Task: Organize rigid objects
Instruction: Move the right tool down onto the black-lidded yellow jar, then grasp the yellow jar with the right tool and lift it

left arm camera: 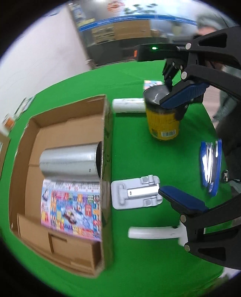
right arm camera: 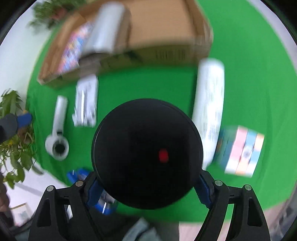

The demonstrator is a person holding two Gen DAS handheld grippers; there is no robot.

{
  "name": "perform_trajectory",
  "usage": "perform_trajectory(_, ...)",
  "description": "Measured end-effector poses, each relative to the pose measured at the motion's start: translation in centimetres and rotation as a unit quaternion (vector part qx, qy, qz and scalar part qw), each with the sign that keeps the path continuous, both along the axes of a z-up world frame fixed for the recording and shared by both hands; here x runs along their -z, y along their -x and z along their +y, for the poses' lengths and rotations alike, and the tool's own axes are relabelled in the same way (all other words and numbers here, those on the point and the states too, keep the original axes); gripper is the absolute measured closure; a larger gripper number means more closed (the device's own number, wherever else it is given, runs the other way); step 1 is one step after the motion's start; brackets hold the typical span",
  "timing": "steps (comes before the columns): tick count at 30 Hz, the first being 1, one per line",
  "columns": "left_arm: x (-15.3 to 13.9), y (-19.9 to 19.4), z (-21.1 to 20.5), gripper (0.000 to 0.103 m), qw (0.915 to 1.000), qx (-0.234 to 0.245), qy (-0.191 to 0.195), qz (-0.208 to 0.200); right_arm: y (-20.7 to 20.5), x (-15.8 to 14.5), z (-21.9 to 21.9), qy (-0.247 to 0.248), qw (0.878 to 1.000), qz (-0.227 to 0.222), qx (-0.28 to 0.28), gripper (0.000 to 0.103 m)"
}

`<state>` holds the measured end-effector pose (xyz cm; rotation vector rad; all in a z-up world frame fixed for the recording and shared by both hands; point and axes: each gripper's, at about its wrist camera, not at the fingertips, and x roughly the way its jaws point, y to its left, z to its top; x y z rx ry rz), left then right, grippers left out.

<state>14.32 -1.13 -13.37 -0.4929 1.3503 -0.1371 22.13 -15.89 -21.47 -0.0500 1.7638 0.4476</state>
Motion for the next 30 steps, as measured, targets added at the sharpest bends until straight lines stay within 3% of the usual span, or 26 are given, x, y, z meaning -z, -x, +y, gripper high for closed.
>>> perform_trajectory(2,1.0,-0.4,-0.1,0.017,0.9996,0.028,0.001,0.008,-0.2,0.6,0.3,0.012,0.999,0.034,-0.002,0.023)
perform_trajectory(4,2.5,-0.8,-0.2,0.017,0.9984,0.051,0.006,0.024,-1.2,0.7,1.0,0.016,0.999,0.035,0.0,0.02)
perform_trajectory(11,4.8,-2.2,0.2,0.017,0.9972,0.062,0.023,0.034,-5.7,0.7,2.7,-0.014,0.999,-0.012,0.051,0.016)
perform_trajectory(15,5.4,-3.0,0.2,0.017,0.9971,0.07,0.017,0.023,-5.8,-0.4,1.3,-0.062,0.994,-0.053,0.071,0.011)
perform_trajectory(19,6.1,-3.6,-0.2,0.017,0.9971,0.069,0.021,0.024,-5.1,-1.2,-0.4,-0.067,0.99,-0.092,0.081,0.011)
perform_trajectory(24,6.5,-3.8,-1.0,0.017,0.9976,0.057,0.024,0.031,-4.7,-2.5,-0.4,-0.06,0.988,-0.141,0.036,0.024)
perform_trajectory(29,5.1,-3.2,-0.6,0.017,0.9977,0.059,0.024,0.024,-4.1,-4.1,-1.6,-0.066,0.993,-0.093,0.003,0.038)
perform_trajectory(30,4.9,-3.0,-0.6,0.017,0.9976,0.062,0.025,0.021,-3.5,-4.6,-1.9,-0.068,0.994,-0.08,-0.006,0.06)
